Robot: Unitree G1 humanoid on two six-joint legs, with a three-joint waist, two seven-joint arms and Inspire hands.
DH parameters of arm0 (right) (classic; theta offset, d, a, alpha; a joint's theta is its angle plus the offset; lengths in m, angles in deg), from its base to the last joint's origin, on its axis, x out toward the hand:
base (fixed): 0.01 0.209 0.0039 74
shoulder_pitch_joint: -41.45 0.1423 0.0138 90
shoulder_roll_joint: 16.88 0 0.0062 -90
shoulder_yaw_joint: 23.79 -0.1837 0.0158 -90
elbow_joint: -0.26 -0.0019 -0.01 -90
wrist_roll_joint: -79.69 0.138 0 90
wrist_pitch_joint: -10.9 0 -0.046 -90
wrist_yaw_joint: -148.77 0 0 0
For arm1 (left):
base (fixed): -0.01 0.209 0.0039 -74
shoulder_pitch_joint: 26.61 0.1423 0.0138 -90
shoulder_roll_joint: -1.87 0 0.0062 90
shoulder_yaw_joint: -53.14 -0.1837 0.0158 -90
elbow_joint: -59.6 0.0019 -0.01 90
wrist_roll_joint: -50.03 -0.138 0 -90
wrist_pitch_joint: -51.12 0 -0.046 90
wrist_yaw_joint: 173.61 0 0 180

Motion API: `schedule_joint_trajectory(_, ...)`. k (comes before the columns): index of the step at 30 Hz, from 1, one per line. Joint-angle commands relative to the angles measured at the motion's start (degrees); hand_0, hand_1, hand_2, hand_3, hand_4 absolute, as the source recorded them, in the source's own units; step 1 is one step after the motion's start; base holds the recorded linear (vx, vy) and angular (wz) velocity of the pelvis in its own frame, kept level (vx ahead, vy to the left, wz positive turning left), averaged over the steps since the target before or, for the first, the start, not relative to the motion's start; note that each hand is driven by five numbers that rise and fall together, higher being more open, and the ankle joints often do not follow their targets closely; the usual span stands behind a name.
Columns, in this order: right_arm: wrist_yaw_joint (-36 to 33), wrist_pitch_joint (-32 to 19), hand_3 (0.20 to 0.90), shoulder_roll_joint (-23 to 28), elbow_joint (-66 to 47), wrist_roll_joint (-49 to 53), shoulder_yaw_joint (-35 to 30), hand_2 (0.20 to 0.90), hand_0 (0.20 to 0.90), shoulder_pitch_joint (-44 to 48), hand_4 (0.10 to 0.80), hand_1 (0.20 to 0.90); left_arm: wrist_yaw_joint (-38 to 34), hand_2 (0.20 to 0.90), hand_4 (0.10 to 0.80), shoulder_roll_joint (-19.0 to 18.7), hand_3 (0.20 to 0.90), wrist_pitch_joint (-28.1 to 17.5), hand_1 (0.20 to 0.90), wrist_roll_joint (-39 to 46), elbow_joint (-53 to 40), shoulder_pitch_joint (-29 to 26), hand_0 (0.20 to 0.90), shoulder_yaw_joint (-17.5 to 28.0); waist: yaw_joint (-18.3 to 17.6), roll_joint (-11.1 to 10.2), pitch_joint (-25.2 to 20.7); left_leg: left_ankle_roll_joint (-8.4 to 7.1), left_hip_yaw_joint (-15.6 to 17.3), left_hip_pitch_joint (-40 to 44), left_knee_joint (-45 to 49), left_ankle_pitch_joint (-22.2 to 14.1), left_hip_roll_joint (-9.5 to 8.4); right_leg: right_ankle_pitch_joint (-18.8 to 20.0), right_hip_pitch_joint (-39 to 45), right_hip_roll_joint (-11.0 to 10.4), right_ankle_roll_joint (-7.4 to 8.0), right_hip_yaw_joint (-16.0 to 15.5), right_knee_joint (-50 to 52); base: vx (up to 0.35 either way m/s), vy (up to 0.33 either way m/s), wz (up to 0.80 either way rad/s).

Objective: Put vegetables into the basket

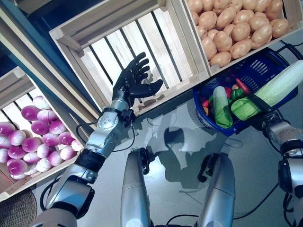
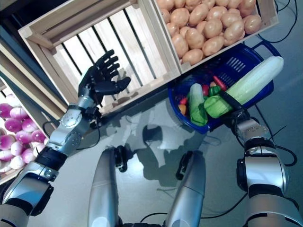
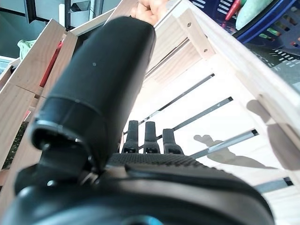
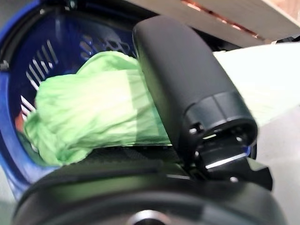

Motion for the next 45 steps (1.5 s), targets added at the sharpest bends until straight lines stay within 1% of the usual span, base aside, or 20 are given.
schedule_joint_trajectory(1,5.19,-1.52,0.900,4.56,1.00,-1.79,1.31,0.900,0.900,6.21,0.800,0.900,0.45,0.900,0.800,-3.02,0.900,-6.36,0.900,0.92,-5.33,-6.55,0.900,1.53,-0.14,0.95,-0.53,0.63,4.36,5.59,2.24,-7.77,1.90,3.91,2.89,1.87,-3.21,-0.48,-2.80,0.000,0.000,0.00)
schedule_joint_trajectory(8,6.71,-0.27,0.900,4.19,1.46,-4.19,2.23,0.900,0.900,5.83,0.800,0.900,1.14,0.900,0.800,-2.84,0.900,-6.92,0.900,1.19,-5.01,-6.33,0.900,1.74,0.12,0.61,-1.11,0.52,4.25,6.36,1.33,-7.62,2.33,3.97,3.54,1.83,-3.02,-0.50,-3.52,0.002,0.009,-0.04)
schedule_joint_trajectory(12,9.79,1.57,0.900,3.47,1.84,-5.46,2.76,0.900,0.900,4.81,0.800,0.900,1.49,0.900,0.800,-2.69,0.900,-7.26,0.900,1.79,-4.88,-6.37,0.900,1.73,0.42,0.28,-1.77,0.50,4.22,7.28,0.38,-7.36,2.55,4.11,4.29,1.74,-2.79,-0.64,-4.15,0.000,0.000,0.00)
schedule_joint_trajectory(15,10.41,1.58,0.900,2.78,2.15,-5.66,3.00,0.900,0.900,3.97,0.800,0.900,2.29,0.900,0.800,-2.65,0.900,-7.52,0.900,2.22,-4.22,-6.19,0.900,1.73,0.55,0.12,-2.25,0.44,4.29,8.04,-0.53,-7.08,2.69,4.29,4.92,1.71,-2.63,-0.80,-4.82,0.000,0.000,0.00)
schedule_joint_trajectory(19,11.02,1.99,0.900,1.37,2.42,-5.83,2.95,0.900,0.900,2.09,0.800,0.900,3.59,0.900,0.800,-2.46,0.900,-8.13,0.900,2.54,-2.21,-5.61,0.900,1.72,0.67,-0.36,-3.55,0.46,4.65,10.97,-4.31,-5.96,2.85,4.96,7.48,2.02,-2.41,-1.44,-7.60,0.022,0.006,0.03)
schedule_joint_trajectory(23,10.89,0.76,0.900,-0.65,2.39,-5.48,2.68,0.900,0.900,-0.34,0.800,0.900,4.20,0.900,0.800,-2.17,0.900,-8.91,0.900,2.60,0.33,-4.66,0.900,1.71,0.73,-0.80,-5.24,0.52,5.45,14.88,-9.49,-4.13,3.12,6.07,10.97,2.46,-2.15,-2.10,-11.25,0.034,0.011,0.02)
schedule_joint_trajectory(24,11.43,0.03,0.900,-1.81,2.03,-5.80,2.28,0.900,0.900,-2.07,0.800,0.900,4.58,0.900,0.800,-1.87,0.900,-9.12,0.900,2.88,1.42,-3.91,0.900,1.85,0.74,-1.08,-6.40,0.68,5.87,17.10,-12.68,-2.64,3.05,7.03,13.17,2.86,-2.20,-2.58,-13.67,0.000,0.000,0.00)
schedule_joint_trajectory(25,11.75,-0.87,0.900,-3.06,1.46,-6.42,1.88,0.900,0.900,-3.62,0.800,0.900,4.91,0.900,0.800,-1.59,0.900,-9.24,0.900,2.54,2.23,-3.17,0.900,2.05,0.78,-1.41,-6.99,1.18,6.64,18.84,-15.93,-0.02,3.07,9.01,15.15,3.23,-2.79,-3.43,-16.58,0.095,0.009,-0.08)
schedule_joint_trajectory(26,11.93,-1.84,0.900,-4.04,0.92,-6.61,1.74,0.900,0.900,-4.86,0.800,0.900,5.24,0.900,0.800,-1.42,0.900,-9.16,0.900,2.43,2.68,-2.64,0.900,2.13,0.82,-1.62,-7.72,0.74,6.46,20.67,-17.28,-0.61,2.99,8.18,17.12,3.62,-2.25,-3.42,-17.60,0.004,0.004,-0.11)
schedule_joint_trajectory(27,11.99,-2.44,0.900,-4.47,0.59,-6.53,1.67,0.900,0.900,-5.39,0.800,0.900,5.47,0.900,0.800,-1.32,0.900,-9.02,0.900,2.26,2.86,-2.39,0.900,2.31,0.82,-1.75,-7.86,1.23,7.04,20.92,-18.53,1.17,3.07,9.64,17.55,3.74,-2.86,-3.97,-18.92,0.089,-0.003,-0.10)
schedule_joint_trajectory(28,11.29,-3.83,0.900,-5.66,-0.34,-7.04,1.47,0.900,0.900,-7.23,0.800,0.900,5.69,0.900,0.800,-1.08,0.900,-8.77,0.900,1.94,3.39,-1.60,0.900,2.17,0.82,-2.09,-8.89,1.33,7.48,22.76,-20.97,2.25,3.01,10.25,19.82,4.15,-3.00,-4.66,-21.32,0.003,-0.004,-0.08)
schedule_joint_trajectory(30,10.60,-5.46,0.900,-6.93,-1.52,-6.07,1.13,0.900,0.900,-8.93,0.800,0.900,5.84,0.900,0.800,-0.79,0.900,-8.72,0.900,1.60,4.08,-0.74,0.900,1.96,0.87,-2.44,-9.74,1.41,7.72,24.98,-23.55,3.30,2.89,10.85,22.44,4.78,-3.10,-5.22,-23.88,0.089,-0.018,-0.07)
schedule_joint_trajectory(33,11.19,-7.34,0.900,-9.68,-3.43,-7.94,0.81,0.900,0.900,-12.00,0.800,0.900,6.05,0.900,0.800,0.12,0.900,-8.52,0.900,1.79,5.80,0.64,0.900,1.89,0.94,-3.00,-11.45,1.43,7.78,28.67,-27.84,5.04,2.55,11.85,27.29,6.29,-3.59,-6.26,-28.86,0.101,-0.036,-0.05)
schedule_joint_trajectory(37,11.26,-9.24,0.900,-12.83,-7.16,-8.89,1.78,0.900,0.900,-16.04,0.800,0.900,6.11,0.900,0.800,2.15,0.900,-7.97,0.900,0.32,7.38,4.01,0.900,3.00,0.63,-3.94,-14.07,1.08,9.34,34.21,-34.37,7.98,2.19,13.62,33.81,9.04,-3.76,-7.42,-36.72,0.145,-0.044,0.00)
schedule_joint_trajectory(38,10.95,-10.38,0.900,-14.17,-8.93,-8.70,2.08,0.900,0.900,-17.93,0.800,0.900,5.83,0.900,0.800,3.08,0.900,-7.62,0.900,-0.43,7.77,5.50,0.900,3.18,0.52,-4.38,-15.33,0.93,9.90,36.37,-37.12,9.13,1.63,14.53,36.32,10.03,-3.72,-8.01,-40.38,0.150,-0.034,-0.02)
schedule_joint_trajectory(40,10.28,-10.99,0.900,-15.28,-11.03,-8.50,2.41,0.900,0.900,-19.56,0.800,0.900,5.67,0.900,0.800,3.87,0.900,-7.39,0.900,-0.80,7.96,6.96,0.900,3.34,0.47,-4.64,-16.35,0.80,10.41,38.72,-39.97,10.29,1.06,15.47,38.93,10.97,-3.67,-8.55,-43.88,0.195,-0.016,-0.06)
schedule_joint_trajectory(41,8.43,-11.97,0.900,-17.21,-14.85,-8.73,2.68,0.900,0.900,-22.73,0.800,0.900,5.50,0.900,0.800,5.26,0.900,-7.55,0.900,-1.20,8.61,10.00,0.900,3.70,0.24,-5.00,-18.41,0.64,11.16,42.17,-44.40,11.73,0.21,16.75,42.80,12.50,-3.46,-9.19,-49.53,0.275,0.009,-0.08)
schedule_joint_trajectory(43,6.35,-12.95,0.900,-19.33,-19.13,-9.23,2.66,0.900,0.900,-26.99,0.800,0.900,5.87,0.900,0.800,6.67,0.900,-7.48,0.900,-2.41,9.14,13.98,0.900,4.61,0.04,-5.14,-20.65,0.63,12.10,46.26,-49.96,13.56,-0.73,18.51,46.94,14.03,-2.93,-9.34,-55.71,0.259,0.025,-0.12)
schedule_joint_trajectory(44,5.82,-13.13,0.900,-19.77,-20.02,-9.53,2.67,0.900,0.900,-27.92,0.800,0.900,5.94,0.900,0.800,6.95,0.900,-7.40,0.900,-2.78,9.18,14.81,0.900,4.80,0.02,-5.22,-21.09,0.64,12.24,47.07,-51.05,13.87,-0.99,18.95,47.78,14.28,-2.80,-9.29,-57.08,0.211,0.029,-0.20)
schedule_joint_trajectory(45,4.74,-13.86,0.900,-20.94,-22.40,-10.95,2.79,0.900,0.900,-30.38,0.800,0.900,5.97,0.900,0.800,7.73,0.900,-7.33,0.900,-3.79,9.31,17.08,0.900,5.24,-0.04,-5.30,-22.20,0.70,12.42,48.82,-53.60,14.74,-1.53,20.11,49.46,14.80,-2.47,-9.16,-59.69,0.181,0.029,-0.17)
